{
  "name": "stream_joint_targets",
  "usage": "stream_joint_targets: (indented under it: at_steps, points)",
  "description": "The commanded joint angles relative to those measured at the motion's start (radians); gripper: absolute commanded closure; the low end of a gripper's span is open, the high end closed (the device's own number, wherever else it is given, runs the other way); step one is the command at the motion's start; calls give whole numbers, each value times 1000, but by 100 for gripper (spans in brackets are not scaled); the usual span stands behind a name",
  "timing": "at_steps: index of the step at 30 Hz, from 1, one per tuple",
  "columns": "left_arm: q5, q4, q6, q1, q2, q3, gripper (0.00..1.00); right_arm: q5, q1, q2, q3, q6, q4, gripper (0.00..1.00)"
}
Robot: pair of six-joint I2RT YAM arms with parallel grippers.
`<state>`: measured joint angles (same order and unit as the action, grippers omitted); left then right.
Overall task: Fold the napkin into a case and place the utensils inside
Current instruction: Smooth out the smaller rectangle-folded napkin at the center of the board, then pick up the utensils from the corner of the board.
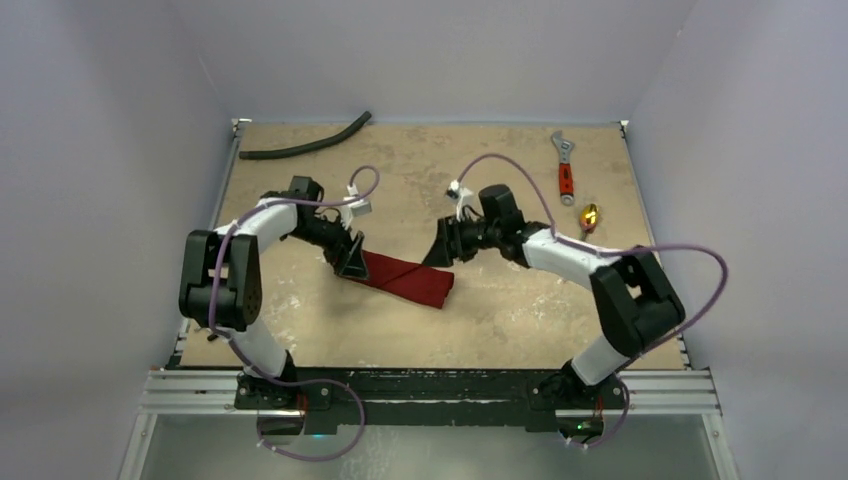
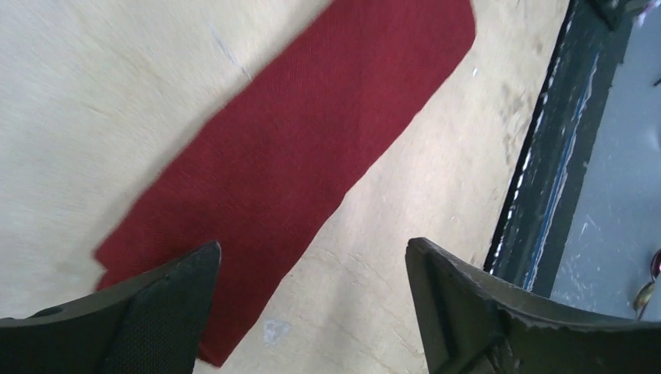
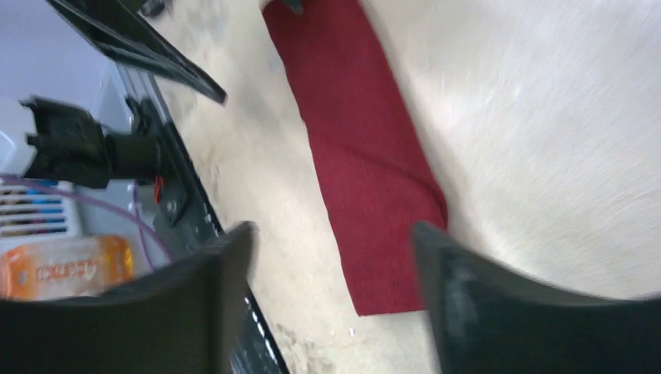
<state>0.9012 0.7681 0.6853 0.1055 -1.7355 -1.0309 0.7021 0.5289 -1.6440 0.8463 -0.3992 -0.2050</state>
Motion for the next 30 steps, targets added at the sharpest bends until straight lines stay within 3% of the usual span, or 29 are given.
stream_joint_targets:
  at_steps: [1, 4, 7, 12, 17, 21, 30]
  points:
    - [27, 121, -67, -4, 101, -189, 10, -227, -11, 155, 212, 158, 301, 3]
    - [-42, 320, -70, -3, 105, -371, 7, -461, -40, 213, 305, 150, 387, 1]
    - [-106, 397, -73, -6, 120, -493, 5, -844, -96, 264, 308, -75, 464, 1]
    - [-203, 191, -189, -52, 200, -452, 3, -1032, -312, 233, 309, -236, 593, 2]
    - [-186, 76, -258, -177, 227, -416, 2, -1015, -524, 194, 230, -307, 535, 2]
    - [-194, 166, -206, -199, 120, -470, 1, -1112, -590, 60, 257, -307, 565, 6]
    - [-273, 54, -261, -198, 210, -420, 1, -1086, -656, -171, 284, -292, 549, 31]
